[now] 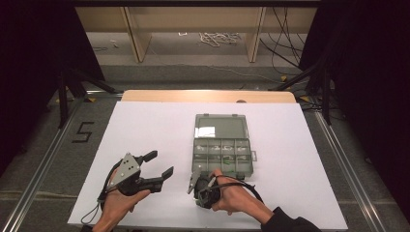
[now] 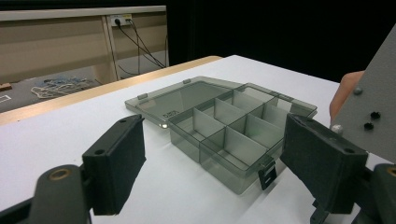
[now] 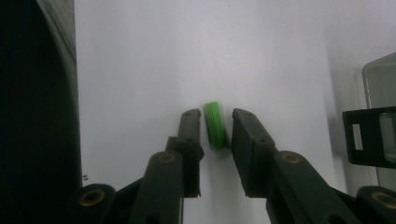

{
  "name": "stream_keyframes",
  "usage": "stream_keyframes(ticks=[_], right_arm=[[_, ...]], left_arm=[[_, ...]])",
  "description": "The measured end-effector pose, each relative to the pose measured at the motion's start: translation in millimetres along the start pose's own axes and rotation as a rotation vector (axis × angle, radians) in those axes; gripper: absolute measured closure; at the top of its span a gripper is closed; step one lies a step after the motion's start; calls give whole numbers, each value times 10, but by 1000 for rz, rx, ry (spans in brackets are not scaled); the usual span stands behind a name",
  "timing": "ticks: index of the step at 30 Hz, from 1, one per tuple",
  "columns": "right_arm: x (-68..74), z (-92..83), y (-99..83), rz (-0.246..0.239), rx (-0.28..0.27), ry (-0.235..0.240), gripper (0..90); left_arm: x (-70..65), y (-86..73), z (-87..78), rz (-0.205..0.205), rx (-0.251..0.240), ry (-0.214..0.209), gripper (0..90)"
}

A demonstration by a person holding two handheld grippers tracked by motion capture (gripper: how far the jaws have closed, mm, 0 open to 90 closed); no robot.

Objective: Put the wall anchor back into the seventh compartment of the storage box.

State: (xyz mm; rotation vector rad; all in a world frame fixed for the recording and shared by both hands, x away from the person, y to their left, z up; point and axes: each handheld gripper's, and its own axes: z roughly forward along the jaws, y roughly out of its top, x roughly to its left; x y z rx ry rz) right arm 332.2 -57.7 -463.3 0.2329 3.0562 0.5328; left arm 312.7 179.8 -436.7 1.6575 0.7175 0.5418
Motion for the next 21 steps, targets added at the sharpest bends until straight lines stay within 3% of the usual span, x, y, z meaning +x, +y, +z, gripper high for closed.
stream_keyframes(ticks=[6, 7, 11, 14, 18, 21], right_arm=[[-2, 5, 26, -10, 20, 10, 779], [-2, 5, 28, -9, 21, 10, 791], [-4, 6, 29, -7, 19, 14, 843], [23, 5, 41, 11, 34, 12, 845], [15, 5, 45, -16, 31, 4, 846], [33, 3, 45, -6, 33, 5, 847]], left_arm=[[10, 2, 3, 15, 2, -3, 208], [-3, -2, 2, -5, 2, 1, 208], [2, -3, 3, -6, 1, 1, 208], [1, -4, 3, -9, 1, 2, 208], [8, 0, -1, 0, -1, 3, 209], [6, 0, -4, -6, 0, 3, 209]])
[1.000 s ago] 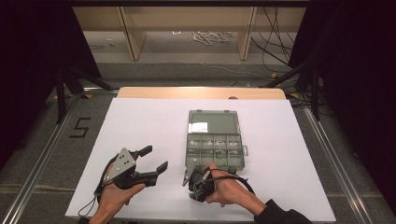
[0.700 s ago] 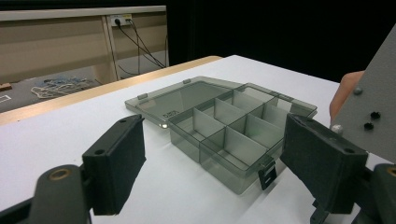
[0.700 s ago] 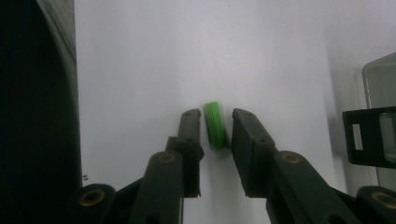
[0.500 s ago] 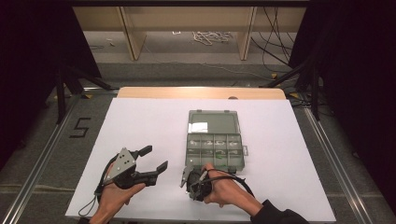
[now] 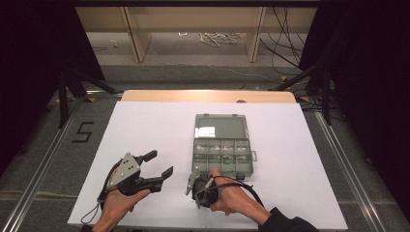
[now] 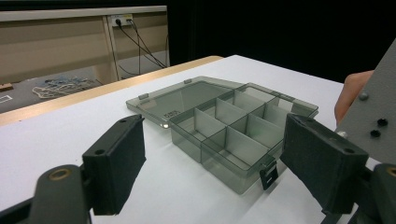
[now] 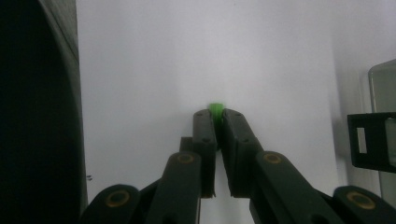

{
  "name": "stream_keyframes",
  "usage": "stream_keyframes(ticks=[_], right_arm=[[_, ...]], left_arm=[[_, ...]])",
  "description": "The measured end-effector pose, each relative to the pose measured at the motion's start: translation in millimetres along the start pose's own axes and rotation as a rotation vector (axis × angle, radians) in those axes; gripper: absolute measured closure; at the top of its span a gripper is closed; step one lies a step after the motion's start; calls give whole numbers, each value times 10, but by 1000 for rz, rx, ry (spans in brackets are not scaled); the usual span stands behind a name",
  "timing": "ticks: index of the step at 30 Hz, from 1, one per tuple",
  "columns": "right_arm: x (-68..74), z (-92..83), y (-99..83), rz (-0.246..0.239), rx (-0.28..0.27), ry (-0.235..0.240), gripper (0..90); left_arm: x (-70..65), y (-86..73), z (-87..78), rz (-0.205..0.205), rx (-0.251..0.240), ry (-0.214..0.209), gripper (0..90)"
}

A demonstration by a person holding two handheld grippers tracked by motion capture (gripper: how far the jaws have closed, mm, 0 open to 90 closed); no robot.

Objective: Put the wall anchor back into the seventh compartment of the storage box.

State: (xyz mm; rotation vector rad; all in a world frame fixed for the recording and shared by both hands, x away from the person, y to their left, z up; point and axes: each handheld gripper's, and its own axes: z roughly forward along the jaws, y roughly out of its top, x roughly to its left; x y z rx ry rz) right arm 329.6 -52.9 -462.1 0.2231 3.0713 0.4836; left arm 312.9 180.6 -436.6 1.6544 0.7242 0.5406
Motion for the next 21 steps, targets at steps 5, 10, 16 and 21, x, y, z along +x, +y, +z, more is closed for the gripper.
stream_keyframes(ticks=[5, 10, 16, 21], right_arm=[[-61, -66, -29, 8, -22, -9, 847], [-139, -212, -68, 23, -60, -21, 847], [-248, -390, -136, 44, -111, -54, 847], [-351, -540, -218, 74, -149, -82, 847]], left_arm=[[19, 8, -6, 19, -1, -4, 209], [0, 2, -1, 1, 1, 0, 209], [18, 7, -5, 17, 0, -3, 209], [12, 6, -8, 8, 0, 0, 209]])
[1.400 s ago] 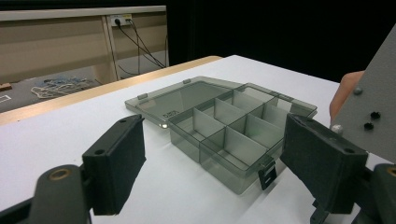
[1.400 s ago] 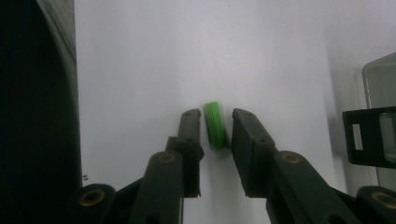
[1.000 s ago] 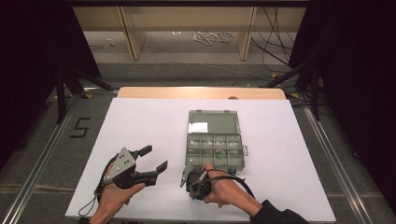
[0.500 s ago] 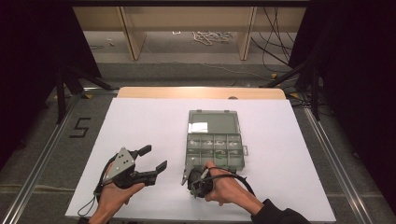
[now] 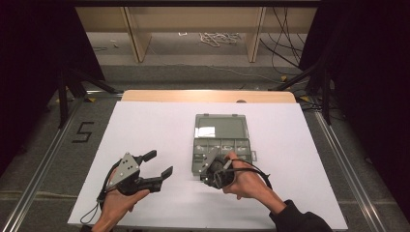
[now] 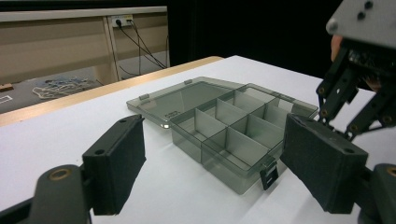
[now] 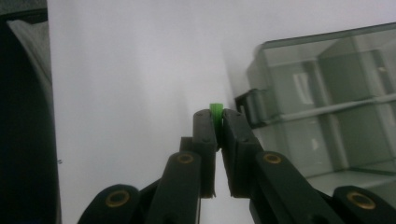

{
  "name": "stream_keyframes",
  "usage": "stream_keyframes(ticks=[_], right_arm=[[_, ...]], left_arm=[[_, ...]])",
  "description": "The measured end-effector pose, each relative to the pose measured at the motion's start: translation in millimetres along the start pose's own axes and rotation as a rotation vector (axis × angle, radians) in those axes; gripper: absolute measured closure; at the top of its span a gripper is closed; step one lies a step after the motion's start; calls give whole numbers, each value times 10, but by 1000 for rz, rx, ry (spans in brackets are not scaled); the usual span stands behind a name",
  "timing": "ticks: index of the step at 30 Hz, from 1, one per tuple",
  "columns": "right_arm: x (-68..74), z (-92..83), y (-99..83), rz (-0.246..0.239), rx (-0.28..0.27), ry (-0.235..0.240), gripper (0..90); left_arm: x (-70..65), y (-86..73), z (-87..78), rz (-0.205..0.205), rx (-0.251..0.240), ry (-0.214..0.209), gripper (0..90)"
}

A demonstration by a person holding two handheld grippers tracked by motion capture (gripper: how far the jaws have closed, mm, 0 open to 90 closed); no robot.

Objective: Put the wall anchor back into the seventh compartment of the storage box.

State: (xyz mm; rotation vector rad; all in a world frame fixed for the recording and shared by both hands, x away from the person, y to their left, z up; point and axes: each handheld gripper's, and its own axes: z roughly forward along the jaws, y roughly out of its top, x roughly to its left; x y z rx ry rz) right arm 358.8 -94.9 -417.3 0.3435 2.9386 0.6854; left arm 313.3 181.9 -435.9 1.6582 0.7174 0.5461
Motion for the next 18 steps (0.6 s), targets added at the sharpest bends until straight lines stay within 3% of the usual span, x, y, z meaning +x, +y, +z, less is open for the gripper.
stream_keyframes(ticks=[1, 3, 18], right_arm=[[-16, -19, -6, 0, -3, 3, 847], [-46, -64, -23, 11, -20, -8, 847], [-284, -345, -150, 53, -89, -103, 847]], left_arm=[[9, 3, 1, 15, 1, -3, 209], [-4, -3, 3, -3, 1, -1, 209], [4, 0, 3, 7, 1, -2, 209]])
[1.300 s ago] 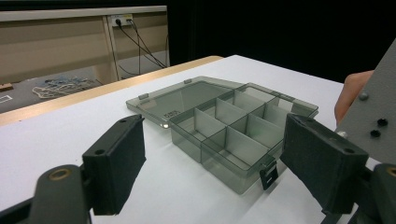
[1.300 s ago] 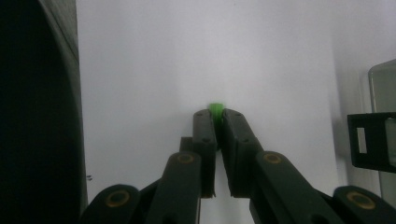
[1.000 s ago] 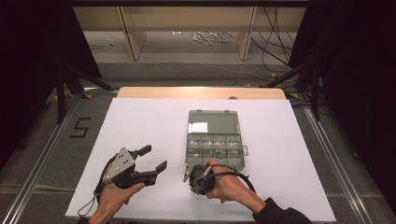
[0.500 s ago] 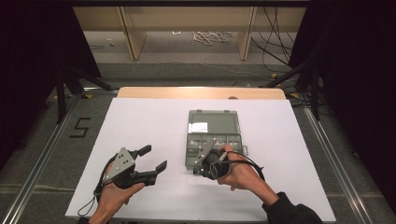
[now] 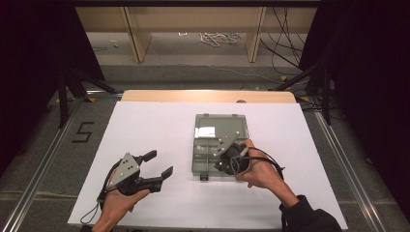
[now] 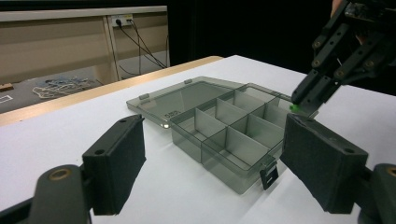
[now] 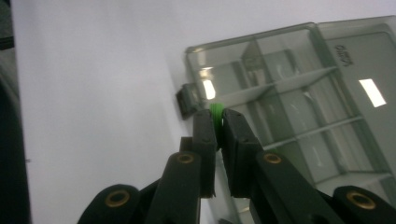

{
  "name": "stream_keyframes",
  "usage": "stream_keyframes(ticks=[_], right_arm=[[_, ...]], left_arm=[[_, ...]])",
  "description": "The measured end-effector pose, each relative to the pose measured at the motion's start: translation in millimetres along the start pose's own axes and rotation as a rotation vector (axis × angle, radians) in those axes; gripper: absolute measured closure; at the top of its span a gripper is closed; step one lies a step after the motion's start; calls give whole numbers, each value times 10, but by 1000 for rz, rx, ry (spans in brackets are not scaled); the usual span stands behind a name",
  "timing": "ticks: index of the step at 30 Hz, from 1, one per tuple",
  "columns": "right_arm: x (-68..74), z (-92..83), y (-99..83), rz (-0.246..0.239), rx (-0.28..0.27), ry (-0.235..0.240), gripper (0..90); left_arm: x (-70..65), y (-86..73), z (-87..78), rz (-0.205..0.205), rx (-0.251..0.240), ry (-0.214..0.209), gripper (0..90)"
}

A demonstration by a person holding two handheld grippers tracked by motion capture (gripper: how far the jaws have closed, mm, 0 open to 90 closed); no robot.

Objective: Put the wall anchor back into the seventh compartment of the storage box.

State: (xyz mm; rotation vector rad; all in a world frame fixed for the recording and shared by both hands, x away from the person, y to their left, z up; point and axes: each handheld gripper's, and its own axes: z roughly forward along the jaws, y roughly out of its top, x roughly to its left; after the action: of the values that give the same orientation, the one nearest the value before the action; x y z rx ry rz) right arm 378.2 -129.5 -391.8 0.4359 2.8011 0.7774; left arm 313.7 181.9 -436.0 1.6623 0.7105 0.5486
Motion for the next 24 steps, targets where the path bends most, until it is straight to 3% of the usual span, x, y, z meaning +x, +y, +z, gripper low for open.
stream_keyframes(ticks=[9, 24], right_arm=[[-195, -50, -140, 59, 2, -62, 846], [-343, 21, -290, 95, 51, -84, 846]], left_arm=[[-1, -4, 9, -4, -9, -5, 209], [-9, -3, 3, -10, 0, 2, 209]])
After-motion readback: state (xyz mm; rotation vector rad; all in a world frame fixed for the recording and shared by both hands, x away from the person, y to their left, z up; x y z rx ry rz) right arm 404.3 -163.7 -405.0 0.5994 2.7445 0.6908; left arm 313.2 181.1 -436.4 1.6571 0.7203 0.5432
